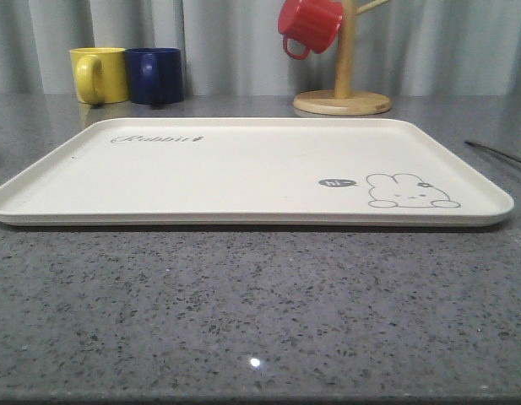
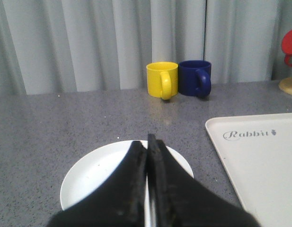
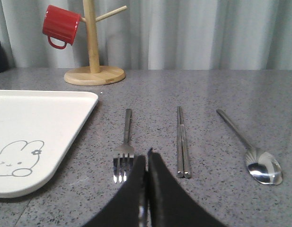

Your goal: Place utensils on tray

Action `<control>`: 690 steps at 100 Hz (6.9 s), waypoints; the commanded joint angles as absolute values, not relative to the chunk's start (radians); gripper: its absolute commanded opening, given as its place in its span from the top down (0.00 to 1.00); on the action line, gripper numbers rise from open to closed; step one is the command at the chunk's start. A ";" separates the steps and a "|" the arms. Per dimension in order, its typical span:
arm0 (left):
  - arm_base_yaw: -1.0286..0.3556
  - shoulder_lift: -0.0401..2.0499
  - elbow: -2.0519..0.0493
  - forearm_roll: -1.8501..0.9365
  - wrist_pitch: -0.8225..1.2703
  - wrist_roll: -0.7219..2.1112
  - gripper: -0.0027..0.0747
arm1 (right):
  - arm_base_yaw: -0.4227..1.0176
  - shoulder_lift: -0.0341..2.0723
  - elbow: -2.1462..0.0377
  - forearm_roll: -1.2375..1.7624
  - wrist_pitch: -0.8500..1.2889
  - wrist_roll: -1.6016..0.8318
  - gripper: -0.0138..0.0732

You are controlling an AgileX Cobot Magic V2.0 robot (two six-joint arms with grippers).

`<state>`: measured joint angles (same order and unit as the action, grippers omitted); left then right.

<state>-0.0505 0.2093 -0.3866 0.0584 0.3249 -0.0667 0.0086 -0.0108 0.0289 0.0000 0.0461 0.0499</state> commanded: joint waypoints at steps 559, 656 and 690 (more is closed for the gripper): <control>-0.099 0.344 -0.615 -0.190 0.615 0.184 0.99 | 0.007 0.329 -0.389 -0.030 0.420 0.041 0.92; -0.099 0.344 -0.613 -0.190 0.615 0.184 0.99 | 0.029 1.470 -1.254 0.105 1.040 0.000 0.45; -0.099 0.344 -0.613 -0.190 0.615 0.184 0.99 | 0.043 1.632 -1.350 0.102 1.027 0.000 0.45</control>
<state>-0.0928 0.3352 -0.5896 -0.1729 0.6822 0.1936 0.0448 1.6398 -1.3107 0.0992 1.0469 0.0121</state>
